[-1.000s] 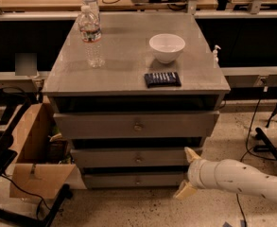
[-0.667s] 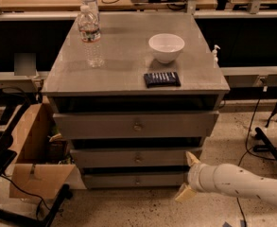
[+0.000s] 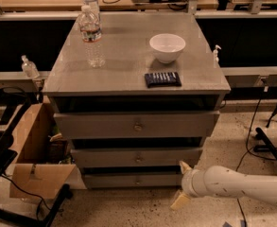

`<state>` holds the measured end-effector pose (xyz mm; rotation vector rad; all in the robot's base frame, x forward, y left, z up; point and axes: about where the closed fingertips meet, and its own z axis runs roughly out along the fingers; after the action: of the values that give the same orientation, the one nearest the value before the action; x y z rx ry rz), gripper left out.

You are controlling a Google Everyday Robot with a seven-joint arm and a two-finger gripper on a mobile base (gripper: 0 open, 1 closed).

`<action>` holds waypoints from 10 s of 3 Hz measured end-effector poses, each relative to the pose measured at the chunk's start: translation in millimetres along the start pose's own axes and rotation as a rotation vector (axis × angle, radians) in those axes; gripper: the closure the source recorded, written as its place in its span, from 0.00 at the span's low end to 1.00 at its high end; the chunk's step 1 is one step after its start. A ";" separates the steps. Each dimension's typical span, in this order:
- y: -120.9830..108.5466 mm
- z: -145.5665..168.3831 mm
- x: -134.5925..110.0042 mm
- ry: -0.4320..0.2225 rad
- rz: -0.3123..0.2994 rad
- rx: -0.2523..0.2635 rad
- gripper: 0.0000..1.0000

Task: Open bottom drawer

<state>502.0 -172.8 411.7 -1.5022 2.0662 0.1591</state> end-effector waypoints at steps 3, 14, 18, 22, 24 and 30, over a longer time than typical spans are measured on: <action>24.0 154.8 67.8 -0.112 0.065 -0.207 0.00; -18.2 245.3 49.9 0.005 -0.072 -0.221 1.00; -18.0 245.4 49.9 0.005 -0.072 -0.221 0.28; -1.8 238.7 57.4 0.050 -0.046 -0.243 0.45; 23.7 215.9 71.9 0.147 0.021 -0.275 0.91; 43.1 204.9 83.4 0.151 0.068 -0.304 0.34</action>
Offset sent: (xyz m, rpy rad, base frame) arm 0.0107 0.0181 -0.1756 0.2313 0.1894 0.0748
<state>523.3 -142.0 189.4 -1.6650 2.2957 0.4146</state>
